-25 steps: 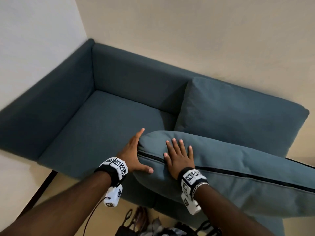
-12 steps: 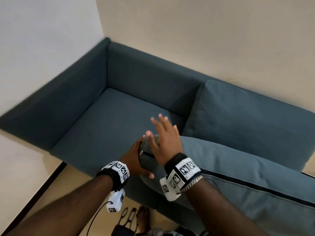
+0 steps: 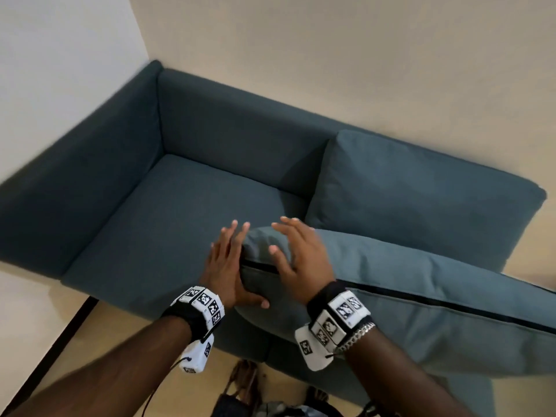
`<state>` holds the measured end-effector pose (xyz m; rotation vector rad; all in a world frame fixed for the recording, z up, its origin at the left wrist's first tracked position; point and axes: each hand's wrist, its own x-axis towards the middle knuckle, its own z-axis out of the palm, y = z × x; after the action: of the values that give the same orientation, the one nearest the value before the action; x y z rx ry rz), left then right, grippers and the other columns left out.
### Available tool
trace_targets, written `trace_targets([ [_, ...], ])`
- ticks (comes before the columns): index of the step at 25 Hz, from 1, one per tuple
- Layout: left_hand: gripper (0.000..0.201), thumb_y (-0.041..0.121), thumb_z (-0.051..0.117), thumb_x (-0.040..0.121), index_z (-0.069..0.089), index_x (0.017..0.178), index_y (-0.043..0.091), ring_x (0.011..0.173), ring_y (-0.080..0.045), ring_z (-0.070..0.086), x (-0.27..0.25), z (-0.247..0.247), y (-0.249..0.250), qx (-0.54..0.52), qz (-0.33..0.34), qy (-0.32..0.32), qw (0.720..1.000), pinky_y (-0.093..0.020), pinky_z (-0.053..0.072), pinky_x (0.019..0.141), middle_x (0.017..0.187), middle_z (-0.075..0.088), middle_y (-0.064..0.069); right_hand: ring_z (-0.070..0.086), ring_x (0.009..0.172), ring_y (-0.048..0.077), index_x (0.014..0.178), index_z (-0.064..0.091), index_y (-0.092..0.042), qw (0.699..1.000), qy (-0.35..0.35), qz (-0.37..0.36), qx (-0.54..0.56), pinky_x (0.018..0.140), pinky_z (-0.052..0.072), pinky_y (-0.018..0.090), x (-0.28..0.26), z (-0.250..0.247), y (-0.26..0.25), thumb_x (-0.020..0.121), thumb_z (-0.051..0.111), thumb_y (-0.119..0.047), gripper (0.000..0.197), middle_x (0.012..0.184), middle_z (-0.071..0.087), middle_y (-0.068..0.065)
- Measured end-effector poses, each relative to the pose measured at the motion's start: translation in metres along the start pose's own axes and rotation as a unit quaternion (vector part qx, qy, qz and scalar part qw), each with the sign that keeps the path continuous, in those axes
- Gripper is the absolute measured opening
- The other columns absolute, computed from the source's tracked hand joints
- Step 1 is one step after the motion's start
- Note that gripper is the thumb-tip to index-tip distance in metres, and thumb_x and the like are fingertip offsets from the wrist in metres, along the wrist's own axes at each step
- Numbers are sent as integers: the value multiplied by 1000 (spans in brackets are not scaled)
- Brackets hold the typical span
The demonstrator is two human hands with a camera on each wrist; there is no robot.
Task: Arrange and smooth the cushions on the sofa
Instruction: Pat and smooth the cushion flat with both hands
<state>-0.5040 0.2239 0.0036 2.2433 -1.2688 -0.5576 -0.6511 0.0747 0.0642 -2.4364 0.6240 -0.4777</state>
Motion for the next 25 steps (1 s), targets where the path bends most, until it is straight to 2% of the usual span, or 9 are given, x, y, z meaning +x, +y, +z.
trace_targets([
  [2,156,94,69,32,3,163,42,159,-31,4,2,5,31,179,140,8,974,-64,11,124,173,2,0,42,145,27,138,57,-29,994,39,62,-82,119,31,52,-35,-34,44,95,45,-57,52,151,51,0],
  [4,144,96,64,37,17,161,40,158,-30,14,4,27,66,271,216,-39,937,-68,11,121,171,16,1,26,154,24,147,47,-37,966,-37,183,-181,123,18,59,-83,-69,102,91,33,-71,67,162,38,-7],
  [7,136,87,74,44,18,160,41,154,-22,26,7,54,93,291,132,-65,945,-62,7,122,166,28,9,-1,159,13,160,14,-47,923,-112,231,-286,124,-1,57,-141,-111,174,82,38,-86,90,170,5,-22],
  [10,111,69,91,41,56,142,40,136,-20,52,6,69,104,268,109,-26,957,-58,23,117,144,59,10,-1,159,13,160,16,-45,917,-81,248,-302,124,-10,48,-175,-145,217,71,63,-83,108,170,9,-21],
  [12,84,46,98,46,69,125,38,128,-22,59,4,77,107,253,101,-12,962,-58,28,115,130,67,9,12,158,15,156,31,-43,916,-78,252,-302,125,-6,43,-193,-151,234,73,72,-74,98,167,25,-17],
  [14,65,19,94,51,75,111,37,122,-22,63,-2,87,114,250,89,12,964,-59,31,114,120,71,10,37,147,17,138,60,-38,923,-36,227,-307,120,18,44,-205,-145,243,80,65,-58,62,150,55,-10],
  [16,59,6,85,55,77,106,35,120,-21,64,-10,92,118,240,70,40,967,-58,32,115,116,73,11,56,128,20,113,75,-33,934,53,201,-291,104,36,44,-206,-133,242,82,57,-41,37,124,73,-5],
  [20,55,1,74,61,75,108,31,117,-21,66,-28,87,119,194,70,121,971,-55,28,116,114,75,10,68,95,25,99,74,-28,938,121,185,-268,87,35,43,-216,-140,224,91,46,-41,33,96,74,-4],
  [25,45,8,56,67,76,101,29,109,-17,65,-59,62,160,138,97,267,949,-54,23,117,107,74,7,66,87,28,99,72,-24,922,197,178,-283,85,34,45,-251,-182,185,92,55,-30,19,89,70,-1],
])
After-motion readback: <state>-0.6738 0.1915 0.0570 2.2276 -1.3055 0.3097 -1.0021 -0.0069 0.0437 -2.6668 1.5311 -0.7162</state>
